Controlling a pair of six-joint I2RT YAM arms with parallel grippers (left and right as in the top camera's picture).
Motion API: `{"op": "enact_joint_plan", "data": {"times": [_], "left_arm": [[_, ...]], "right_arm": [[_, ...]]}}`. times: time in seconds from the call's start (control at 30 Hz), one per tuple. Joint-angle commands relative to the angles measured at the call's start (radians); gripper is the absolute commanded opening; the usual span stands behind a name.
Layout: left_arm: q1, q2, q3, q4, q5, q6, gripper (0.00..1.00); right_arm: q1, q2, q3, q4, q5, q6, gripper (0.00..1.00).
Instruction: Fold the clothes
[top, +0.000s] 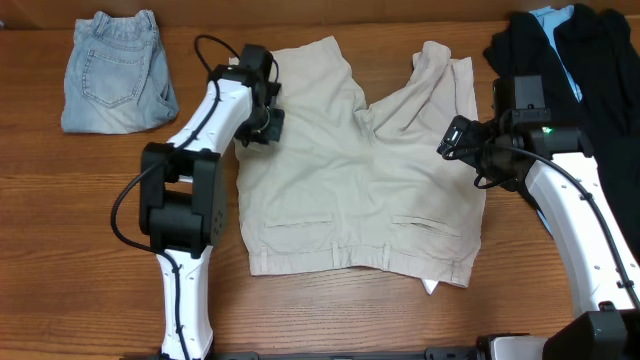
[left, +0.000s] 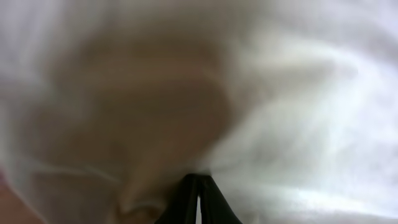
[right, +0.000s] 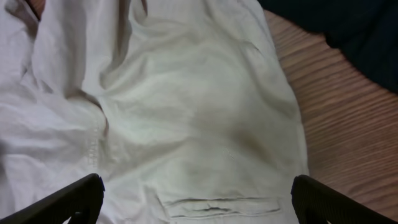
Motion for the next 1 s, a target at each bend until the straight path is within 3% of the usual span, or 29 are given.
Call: {"op": "enact_joint_plan", "data": {"times": [0.0,0.13,0.17,0.2,0.3,0.47,0.57,0.7,0.97], "left_arm": [[0.103,0.041,-0.037,0.094,-0.142,0.101,0.07],[0.171,0.041,-0.037,0.204,-0.114,0.116,0.17],[0.182,0.041,-0.037,0.228,-0.097,0.133,0.25],[0.189,0.041,-0.036,0.247,-0.085,0.143,0.43],[0.187,0.041,-0.011,0.254,-0.04,0.154,0.73],[0.107,0.04,0.156,0.121,0.027,0.146,0.97],[0.029,0.04,0.338,-0.072,0.027,0.122,1.0],[-0.052,0.04,0.538,-0.278,0.027,0.02,1.0],[-0.126,0.04,0.754,-0.49,0.027,-0.058,1.0]], "right_arm": [[0.001,-0.003,-0.003,-0.004,0.007,-0.008,1.0],[0.001,-0.002,-0.006,0.012,0.01,-0.007,1.0],[0.001,-0.002,-0.01,0.026,0.01,-0.007,1.0],[0.001,-0.002,-0.019,0.05,0.01,-0.007,1.0],[0.003,0.013,-0.042,0.147,0.009,-0.021,1.0],[0.003,0.114,-0.045,0.45,0.006,-0.145,0.98],[0.003,0.228,-0.044,0.703,0.006,-0.22,0.92],[0.003,0.375,-0.025,0.856,0.006,-0.266,0.91],[0.003,0.538,0.012,0.817,-0.029,-0.261,0.88]]}}
